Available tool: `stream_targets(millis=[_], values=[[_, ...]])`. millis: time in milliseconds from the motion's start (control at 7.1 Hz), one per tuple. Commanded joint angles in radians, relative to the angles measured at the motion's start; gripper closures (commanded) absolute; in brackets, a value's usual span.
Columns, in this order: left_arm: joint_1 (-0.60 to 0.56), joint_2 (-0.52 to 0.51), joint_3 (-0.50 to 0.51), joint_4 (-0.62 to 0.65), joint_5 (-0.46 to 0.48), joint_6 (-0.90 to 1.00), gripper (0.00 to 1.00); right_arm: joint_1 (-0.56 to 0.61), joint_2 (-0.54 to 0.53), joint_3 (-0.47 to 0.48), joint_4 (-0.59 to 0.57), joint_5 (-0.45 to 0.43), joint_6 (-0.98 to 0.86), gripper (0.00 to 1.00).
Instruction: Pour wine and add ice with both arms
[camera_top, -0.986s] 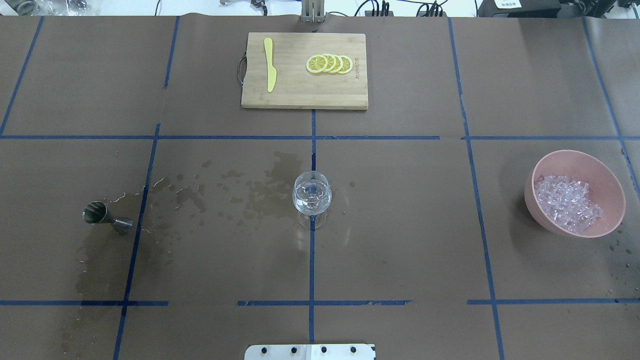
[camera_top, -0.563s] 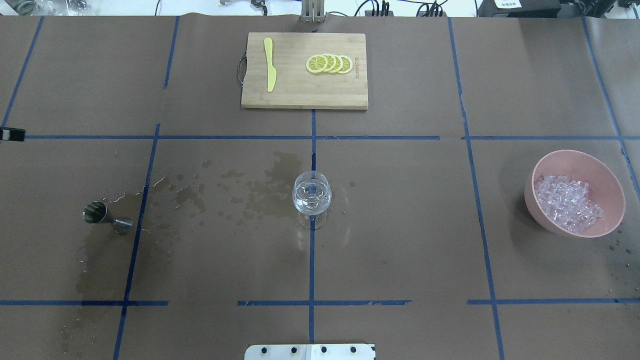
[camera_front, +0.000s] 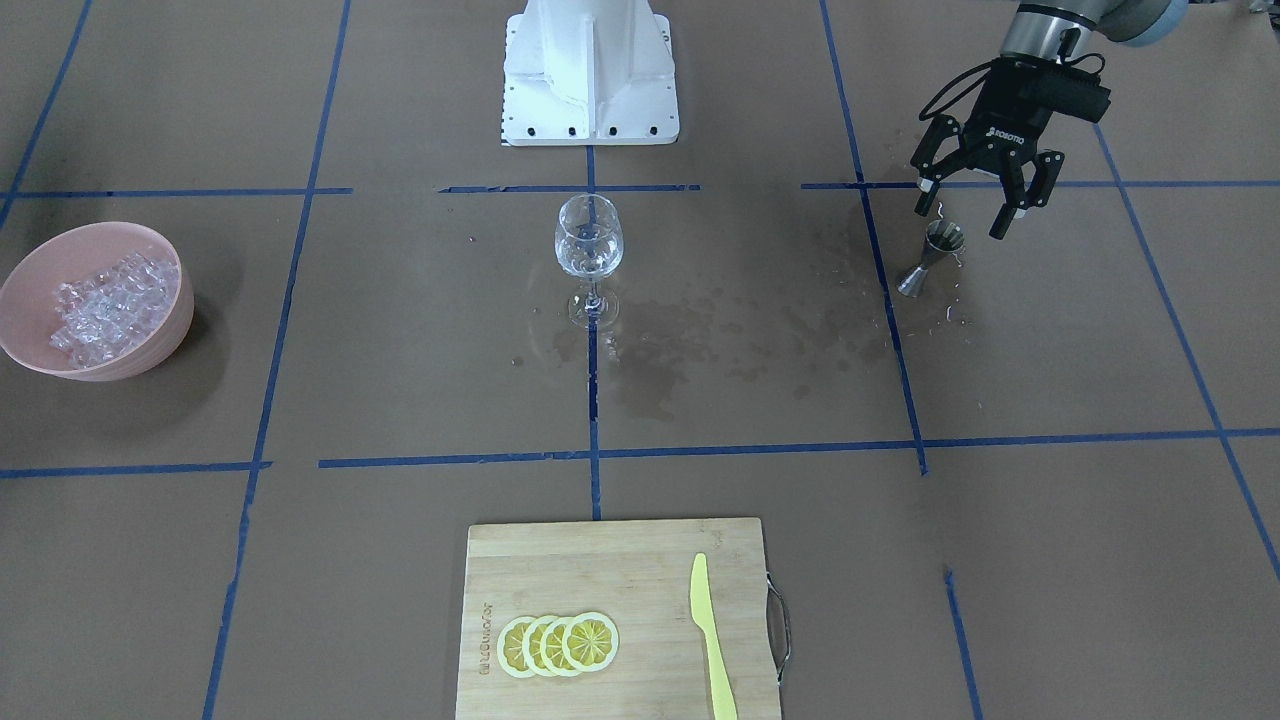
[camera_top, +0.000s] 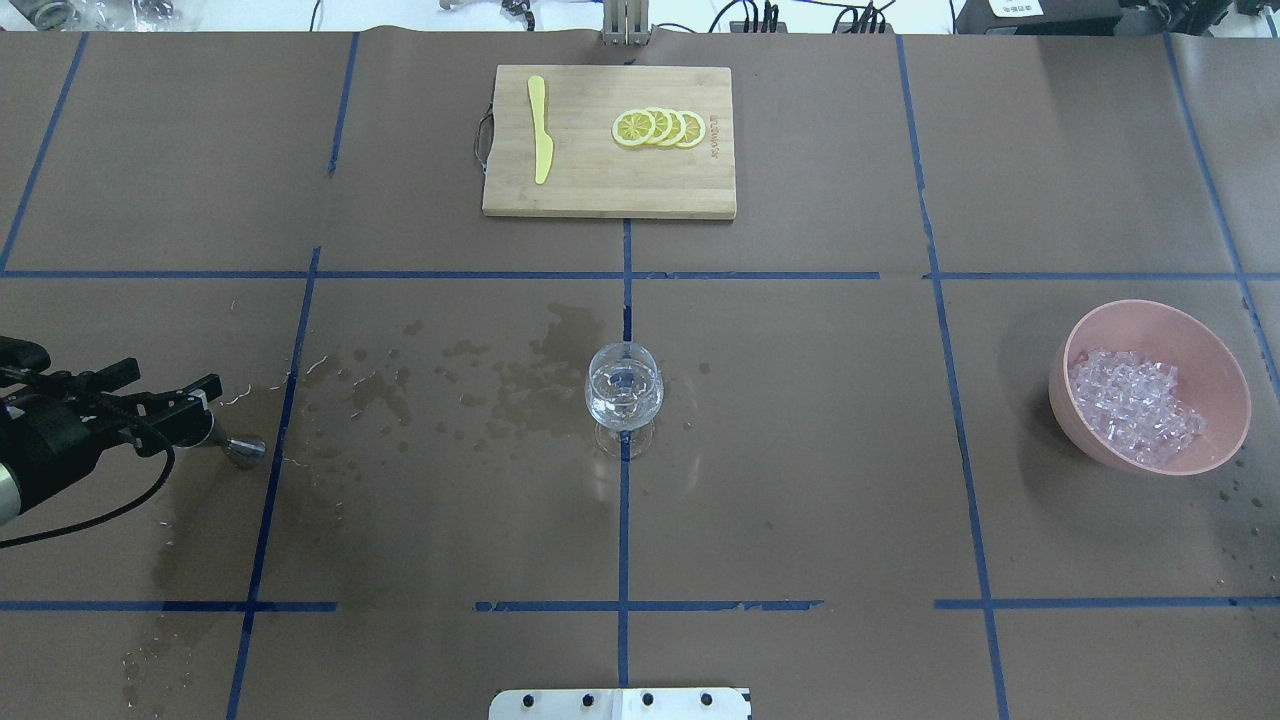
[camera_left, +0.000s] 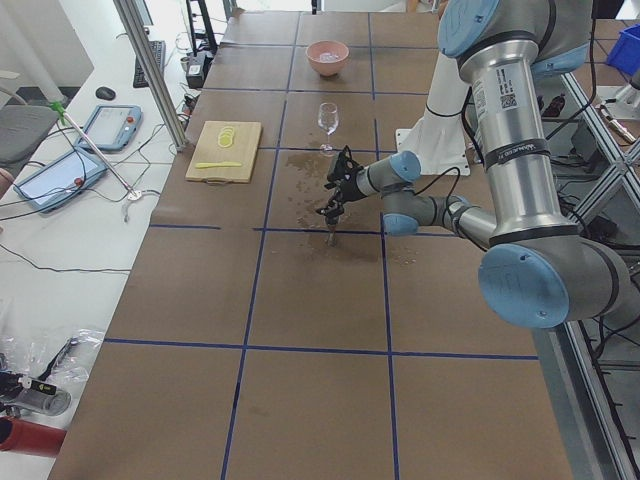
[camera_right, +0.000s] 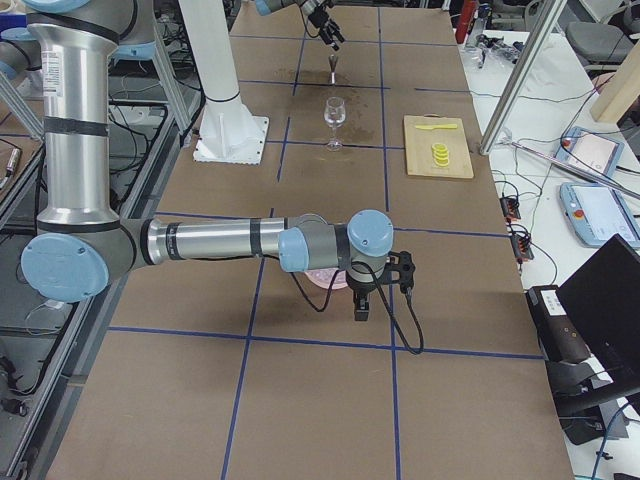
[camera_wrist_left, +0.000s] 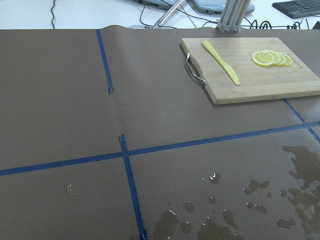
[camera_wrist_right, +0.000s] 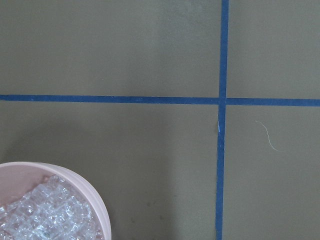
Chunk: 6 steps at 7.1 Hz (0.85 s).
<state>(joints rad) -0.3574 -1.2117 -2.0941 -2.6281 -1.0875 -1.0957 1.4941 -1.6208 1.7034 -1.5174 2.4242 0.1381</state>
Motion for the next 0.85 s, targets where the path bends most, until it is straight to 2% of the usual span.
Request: stream_targets(millis=[0, 282, 704], values=[[0.148, 0.038, 0.005, -0.001, 0.263, -0.092, 0.00, 0.000, -0.001, -0.001, -0.001, 0.003, 0.000, 0.00], [0.263, 0.037, 0.086, -0.001, 0.403, -0.171, 0.00, 0.000, 0.004, -0.005, -0.001, 0.003, 0.000, 0.00], [0.317, 0.025, 0.130, -0.001, 0.471, -0.193, 0.00, 0.000, 0.005, -0.001, -0.001, 0.003, 0.000, 0.00]])
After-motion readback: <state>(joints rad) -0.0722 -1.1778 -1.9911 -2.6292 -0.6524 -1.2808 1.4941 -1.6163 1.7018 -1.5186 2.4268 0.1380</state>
